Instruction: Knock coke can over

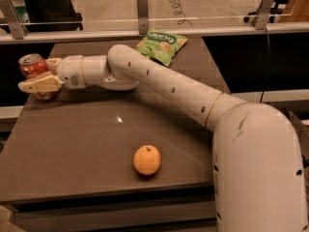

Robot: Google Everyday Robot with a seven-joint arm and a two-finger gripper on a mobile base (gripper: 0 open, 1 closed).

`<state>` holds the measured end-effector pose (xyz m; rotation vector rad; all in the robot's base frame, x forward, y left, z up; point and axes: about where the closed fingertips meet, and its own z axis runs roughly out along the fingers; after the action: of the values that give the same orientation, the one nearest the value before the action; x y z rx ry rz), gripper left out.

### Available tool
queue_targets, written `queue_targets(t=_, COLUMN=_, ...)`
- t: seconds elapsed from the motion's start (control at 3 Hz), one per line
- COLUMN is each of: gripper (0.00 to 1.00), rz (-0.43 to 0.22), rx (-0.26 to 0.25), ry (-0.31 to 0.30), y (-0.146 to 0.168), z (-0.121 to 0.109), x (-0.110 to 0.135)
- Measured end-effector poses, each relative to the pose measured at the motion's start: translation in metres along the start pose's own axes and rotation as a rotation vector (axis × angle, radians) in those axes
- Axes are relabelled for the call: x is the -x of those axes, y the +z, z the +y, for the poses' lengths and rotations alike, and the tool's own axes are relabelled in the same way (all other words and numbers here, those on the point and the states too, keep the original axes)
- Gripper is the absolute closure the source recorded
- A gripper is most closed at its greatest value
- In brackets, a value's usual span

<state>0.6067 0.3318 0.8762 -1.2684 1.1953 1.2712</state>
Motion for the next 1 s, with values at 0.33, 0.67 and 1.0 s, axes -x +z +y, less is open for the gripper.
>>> queue_targets(t=0.33, gripper=0.62, rz=0.011, rx=-0.013, ry=0.004, y=-0.004, z=0.004, x=0.009)
queue_targets(t=0.67, gripper=0.85, rz=0.073, rx=-0.01, ry=-0.012, y=-0.021, z=0.006, x=0.026)
queue_targets(t=1.0, gripper=1.0, rz=0.186, rx=0.017, ry=-0.018, y=-0.05, z=0.011, x=0.034)
